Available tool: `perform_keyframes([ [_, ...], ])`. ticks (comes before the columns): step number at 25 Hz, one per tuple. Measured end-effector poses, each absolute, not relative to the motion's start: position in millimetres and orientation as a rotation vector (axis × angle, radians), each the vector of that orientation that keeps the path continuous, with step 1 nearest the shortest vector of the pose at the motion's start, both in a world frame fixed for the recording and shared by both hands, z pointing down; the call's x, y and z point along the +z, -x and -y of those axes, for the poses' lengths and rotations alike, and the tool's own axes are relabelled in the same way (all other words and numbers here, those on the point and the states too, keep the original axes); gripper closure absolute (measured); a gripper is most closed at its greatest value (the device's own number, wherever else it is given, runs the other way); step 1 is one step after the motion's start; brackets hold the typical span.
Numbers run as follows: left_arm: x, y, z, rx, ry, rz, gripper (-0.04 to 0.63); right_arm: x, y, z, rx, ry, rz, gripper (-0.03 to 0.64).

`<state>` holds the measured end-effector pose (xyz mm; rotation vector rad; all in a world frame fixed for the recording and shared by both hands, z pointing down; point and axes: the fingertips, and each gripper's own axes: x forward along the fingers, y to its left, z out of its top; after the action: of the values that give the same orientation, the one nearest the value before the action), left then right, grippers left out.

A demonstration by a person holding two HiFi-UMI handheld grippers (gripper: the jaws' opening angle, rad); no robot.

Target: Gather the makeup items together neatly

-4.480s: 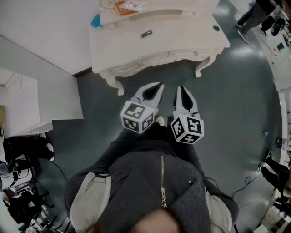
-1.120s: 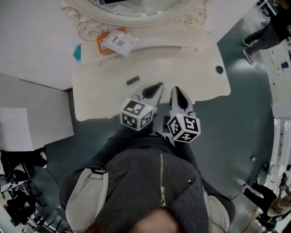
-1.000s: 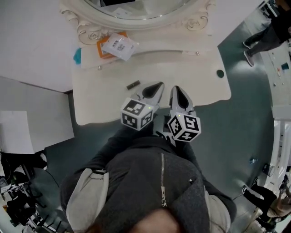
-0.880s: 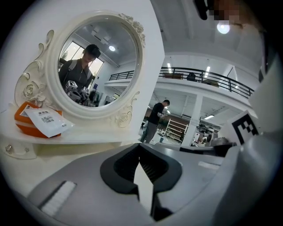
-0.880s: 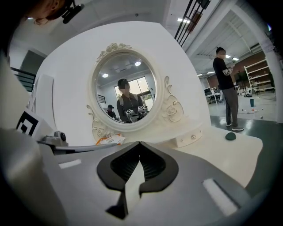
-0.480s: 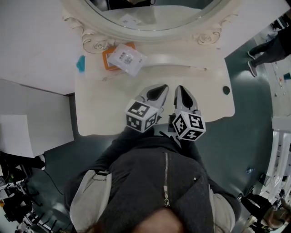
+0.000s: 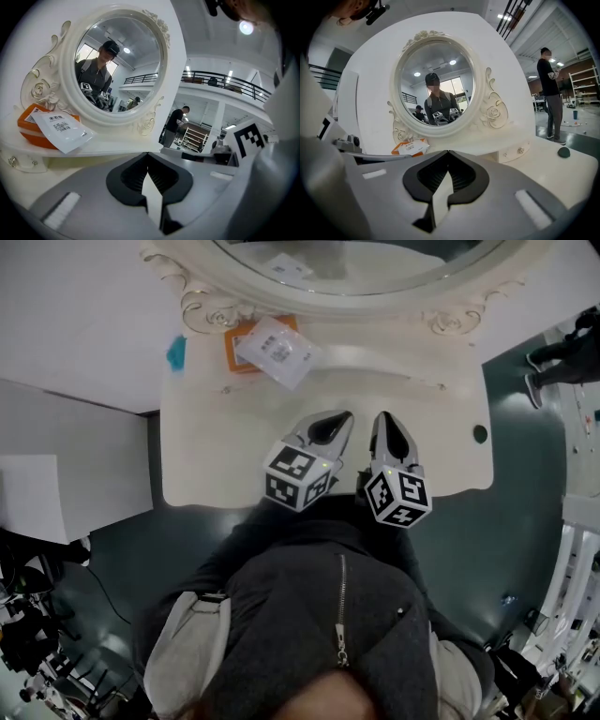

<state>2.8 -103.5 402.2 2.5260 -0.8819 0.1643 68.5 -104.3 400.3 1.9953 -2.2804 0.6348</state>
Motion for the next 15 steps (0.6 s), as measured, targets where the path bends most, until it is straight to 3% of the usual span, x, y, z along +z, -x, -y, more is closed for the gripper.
perform_keyframes([
  [15, 411, 35, 105, 0.104, -2.389, 1.165, 0.586, 408, -33, 120, 0.554, -1.555, 2.477, 0.612],
])
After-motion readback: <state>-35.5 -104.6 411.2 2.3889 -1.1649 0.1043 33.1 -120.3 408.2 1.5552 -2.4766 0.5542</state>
